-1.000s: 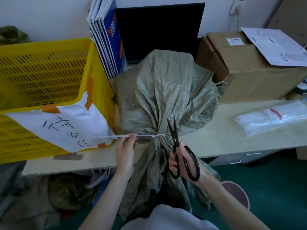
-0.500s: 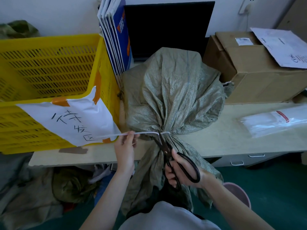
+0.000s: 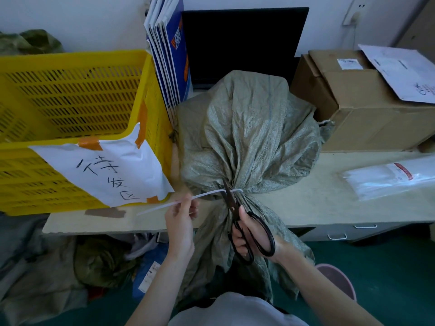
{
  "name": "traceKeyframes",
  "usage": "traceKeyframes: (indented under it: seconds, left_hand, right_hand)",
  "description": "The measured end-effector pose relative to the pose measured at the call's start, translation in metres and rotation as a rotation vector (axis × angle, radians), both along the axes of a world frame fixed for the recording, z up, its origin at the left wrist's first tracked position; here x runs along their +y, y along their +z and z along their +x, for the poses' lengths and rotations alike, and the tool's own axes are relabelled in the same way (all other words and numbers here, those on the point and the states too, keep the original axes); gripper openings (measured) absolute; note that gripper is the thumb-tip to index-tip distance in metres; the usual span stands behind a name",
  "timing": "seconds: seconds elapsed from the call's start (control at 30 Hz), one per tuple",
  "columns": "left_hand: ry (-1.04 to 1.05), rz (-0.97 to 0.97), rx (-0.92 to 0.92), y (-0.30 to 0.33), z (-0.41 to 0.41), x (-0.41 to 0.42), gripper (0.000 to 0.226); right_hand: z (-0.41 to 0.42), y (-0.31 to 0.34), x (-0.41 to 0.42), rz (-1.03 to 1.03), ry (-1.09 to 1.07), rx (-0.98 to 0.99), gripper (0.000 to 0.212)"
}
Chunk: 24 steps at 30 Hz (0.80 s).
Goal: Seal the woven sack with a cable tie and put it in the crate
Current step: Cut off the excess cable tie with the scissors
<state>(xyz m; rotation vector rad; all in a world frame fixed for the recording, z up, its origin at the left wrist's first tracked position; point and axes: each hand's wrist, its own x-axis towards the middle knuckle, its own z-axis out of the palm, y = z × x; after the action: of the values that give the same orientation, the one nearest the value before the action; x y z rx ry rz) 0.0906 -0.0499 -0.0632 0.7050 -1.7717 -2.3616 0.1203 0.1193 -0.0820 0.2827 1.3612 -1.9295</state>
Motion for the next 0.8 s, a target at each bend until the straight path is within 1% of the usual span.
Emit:
traceKeyframes:
  seconds: [0.17, 0.37, 0.6, 0.8]
  left_hand:
    - [0.016, 0.018, -0.028, -0.0026, 0.0005, 0.0009, 0.022]
    - [0.005, 0.037, -0.062, -0.0059, -0.0015, 0.0029, 0.023]
    - [0.016, 0.079, -0.074, -0.0063, -0.0045, 0.0057, 0.023]
    - [0.016, 0.095, -0.084, -0.0089, -0.006, 0.0073, 0.023]
  right_hand:
    - [0.0037, -0.0001, -0.0003, 0.039, -0.042, 0.068, 0.062]
    - [0.0043, 0.0, 0.0006, 0.212, -0.02, 0.199, 0.067]
    - [0.0034, -0.0057, 0.0044, 0.282, -0.011, 0.221, 0.065]
    - [0.0048, -0.0068, 0.0078, 0.298, -0.006, 0.262, 0.065]
